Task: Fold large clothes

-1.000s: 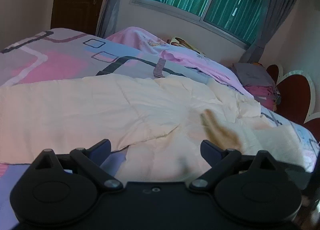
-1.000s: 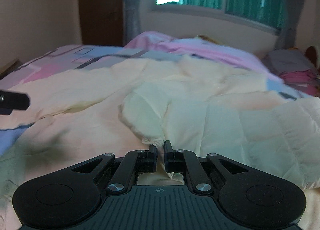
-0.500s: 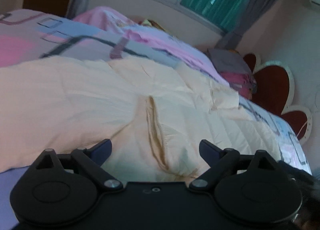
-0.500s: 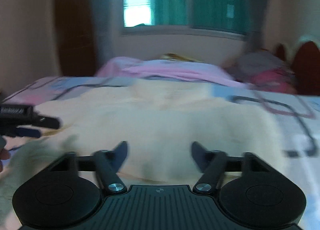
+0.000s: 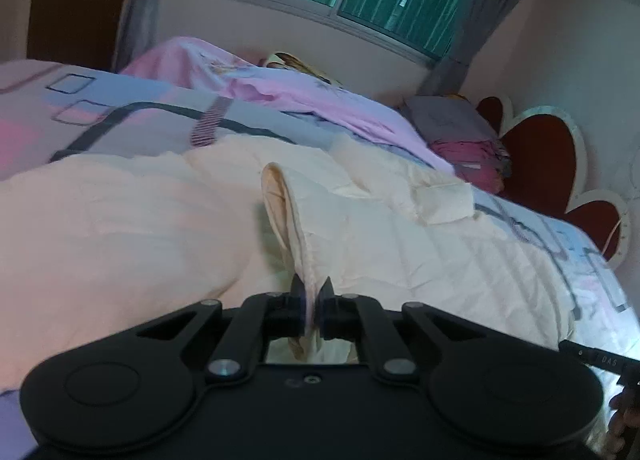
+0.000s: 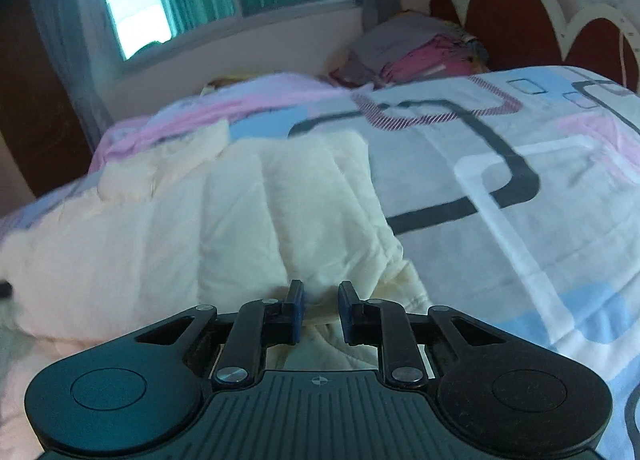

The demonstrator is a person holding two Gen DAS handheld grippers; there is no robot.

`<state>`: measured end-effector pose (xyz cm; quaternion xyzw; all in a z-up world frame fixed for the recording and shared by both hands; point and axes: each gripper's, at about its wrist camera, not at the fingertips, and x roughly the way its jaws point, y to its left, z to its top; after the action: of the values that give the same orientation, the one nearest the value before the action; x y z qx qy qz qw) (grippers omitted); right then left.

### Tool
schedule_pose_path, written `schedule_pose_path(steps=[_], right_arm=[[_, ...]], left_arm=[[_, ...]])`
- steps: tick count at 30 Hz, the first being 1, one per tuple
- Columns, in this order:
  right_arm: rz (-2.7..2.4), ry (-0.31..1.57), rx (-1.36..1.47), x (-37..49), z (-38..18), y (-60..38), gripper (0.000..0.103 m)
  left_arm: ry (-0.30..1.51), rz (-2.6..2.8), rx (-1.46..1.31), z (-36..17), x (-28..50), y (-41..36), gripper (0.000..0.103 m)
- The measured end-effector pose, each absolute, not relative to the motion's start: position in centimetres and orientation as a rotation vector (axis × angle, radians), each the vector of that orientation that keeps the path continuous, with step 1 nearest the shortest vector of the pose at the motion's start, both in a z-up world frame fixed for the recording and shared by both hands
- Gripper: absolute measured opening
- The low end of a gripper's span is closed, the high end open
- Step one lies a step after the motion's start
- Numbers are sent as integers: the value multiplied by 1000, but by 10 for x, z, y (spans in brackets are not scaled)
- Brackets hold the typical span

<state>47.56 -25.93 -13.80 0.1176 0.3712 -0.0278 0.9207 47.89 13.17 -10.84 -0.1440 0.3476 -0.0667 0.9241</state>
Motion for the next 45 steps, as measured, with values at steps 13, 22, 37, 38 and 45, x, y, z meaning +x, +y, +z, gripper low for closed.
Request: schedule_pose_path(steps=[13,22,37,38,45], right_arm=[[-26,657,257,496,-106,-297,20],[25,721,191,589,-131,-295,19],[44,707,150,526,-109,-300,16],[49,717,146,520,-109,-295,16],[2,837,127,520,-141,-288,16]], left_arm=[[711,-39,-307,-111,495,144,54],[793,-32,-205,-128,552,131,23],[661,-50,-103,-98,497,113,37],[657,-65,-84,-99,492,106,37],[783,-110,-26,-137,505,82,39]])
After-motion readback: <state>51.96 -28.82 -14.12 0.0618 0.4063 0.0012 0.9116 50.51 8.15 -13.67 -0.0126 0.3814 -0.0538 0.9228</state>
